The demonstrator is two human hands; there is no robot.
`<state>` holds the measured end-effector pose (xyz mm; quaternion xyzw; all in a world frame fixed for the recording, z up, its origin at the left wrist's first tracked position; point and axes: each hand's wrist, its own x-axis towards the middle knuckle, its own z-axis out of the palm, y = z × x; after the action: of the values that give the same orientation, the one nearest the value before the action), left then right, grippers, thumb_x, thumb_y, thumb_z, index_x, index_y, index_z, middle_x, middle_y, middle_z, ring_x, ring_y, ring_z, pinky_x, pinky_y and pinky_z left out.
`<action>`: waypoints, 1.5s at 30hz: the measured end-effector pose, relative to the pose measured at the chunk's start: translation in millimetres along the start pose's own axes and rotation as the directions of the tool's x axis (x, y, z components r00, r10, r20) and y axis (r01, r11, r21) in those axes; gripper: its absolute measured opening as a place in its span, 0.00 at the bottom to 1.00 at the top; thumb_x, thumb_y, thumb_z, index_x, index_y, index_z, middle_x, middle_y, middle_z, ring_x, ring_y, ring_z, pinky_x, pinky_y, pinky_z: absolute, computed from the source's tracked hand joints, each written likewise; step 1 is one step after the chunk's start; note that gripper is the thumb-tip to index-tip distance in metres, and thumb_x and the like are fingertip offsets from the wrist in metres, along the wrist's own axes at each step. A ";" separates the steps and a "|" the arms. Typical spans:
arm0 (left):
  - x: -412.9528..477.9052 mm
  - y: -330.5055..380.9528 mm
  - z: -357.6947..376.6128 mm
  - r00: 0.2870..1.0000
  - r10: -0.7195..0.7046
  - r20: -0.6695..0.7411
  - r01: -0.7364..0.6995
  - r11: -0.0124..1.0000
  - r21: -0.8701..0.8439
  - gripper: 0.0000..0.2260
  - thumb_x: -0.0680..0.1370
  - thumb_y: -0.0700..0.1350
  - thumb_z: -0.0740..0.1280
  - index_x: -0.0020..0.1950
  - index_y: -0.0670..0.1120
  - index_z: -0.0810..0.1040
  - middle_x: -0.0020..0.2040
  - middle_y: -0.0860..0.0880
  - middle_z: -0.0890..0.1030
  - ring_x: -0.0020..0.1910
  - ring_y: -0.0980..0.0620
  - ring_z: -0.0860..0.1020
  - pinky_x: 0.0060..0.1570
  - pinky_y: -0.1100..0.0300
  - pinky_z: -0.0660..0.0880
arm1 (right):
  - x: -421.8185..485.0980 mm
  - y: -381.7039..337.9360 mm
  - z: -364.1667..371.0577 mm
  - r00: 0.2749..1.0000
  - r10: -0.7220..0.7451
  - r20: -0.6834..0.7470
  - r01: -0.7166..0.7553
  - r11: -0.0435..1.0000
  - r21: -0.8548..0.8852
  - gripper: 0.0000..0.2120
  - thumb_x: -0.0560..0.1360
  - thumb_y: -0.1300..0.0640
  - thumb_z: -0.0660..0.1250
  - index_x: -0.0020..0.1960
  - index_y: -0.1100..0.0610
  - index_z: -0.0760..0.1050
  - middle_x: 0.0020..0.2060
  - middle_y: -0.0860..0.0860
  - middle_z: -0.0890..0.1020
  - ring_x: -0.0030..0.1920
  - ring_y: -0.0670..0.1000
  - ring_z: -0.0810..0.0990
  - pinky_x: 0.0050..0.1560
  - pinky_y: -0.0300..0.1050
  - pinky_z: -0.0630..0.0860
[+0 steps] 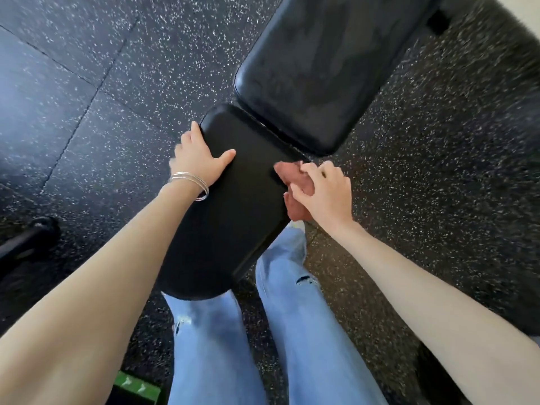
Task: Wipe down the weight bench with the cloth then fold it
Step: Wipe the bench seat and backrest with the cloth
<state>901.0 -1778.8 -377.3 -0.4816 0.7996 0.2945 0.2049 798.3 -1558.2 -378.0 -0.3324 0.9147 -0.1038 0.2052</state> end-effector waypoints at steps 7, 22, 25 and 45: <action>13.5 6.4 14.0 0.994 0.027 -0.108 -0.015 0.995 0.103 0.42 0.73 0.64 0.64 0.77 0.45 0.49 0.74 0.42 0.60 0.70 0.38 0.63 0.65 0.41 0.63 | 69.4 28.1 -12.1 0.944 -0.296 -0.144 0.248 0.927 -0.281 0.12 0.72 0.47 0.66 0.48 0.54 0.78 0.42 0.57 0.76 0.44 0.60 0.75 0.43 0.54 0.70; 15.0 9.2 14.9 0.989 0.027 -0.148 -0.023 0.999 0.031 0.38 0.75 0.65 0.57 0.77 0.47 0.50 0.75 0.43 0.59 0.71 0.39 0.61 0.67 0.43 0.59 | 142.3 -24.9 0.4 0.900 -0.433 -0.037 0.367 0.802 -0.472 0.15 0.73 0.43 0.59 0.50 0.52 0.75 0.46 0.57 0.76 0.48 0.60 0.74 0.47 0.54 0.68; 13.2 6.0 9.1 0.995 0.036 -0.088 -0.038 0.999 -0.018 0.36 0.76 0.65 0.57 0.77 0.47 0.51 0.75 0.42 0.59 0.71 0.38 0.60 0.67 0.43 0.59 | 100.3 18.5 -4.8 0.928 -0.366 -0.074 0.297 0.843 -0.449 0.12 0.70 0.45 0.65 0.47 0.53 0.77 0.41 0.57 0.75 0.44 0.59 0.75 0.44 0.53 0.69; 42.6 39.9 18.0 0.978 -0.153 -0.145 0.155 0.988 0.002 0.37 0.73 0.63 0.61 0.75 0.45 0.56 0.70 0.41 0.66 0.66 0.38 0.66 0.63 0.42 0.62 | 158.8 -3.0 -8.1 0.717 -0.697 -0.004 0.649 0.670 -0.361 0.09 0.70 0.47 0.67 0.42 0.53 0.77 0.36 0.55 0.74 0.39 0.57 0.74 0.39 0.50 0.70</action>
<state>847.0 -1779.9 -405.8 -0.5607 0.7745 0.2370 0.1718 686.0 -1663.4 -418.4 -0.6682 0.7425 -0.0388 0.0276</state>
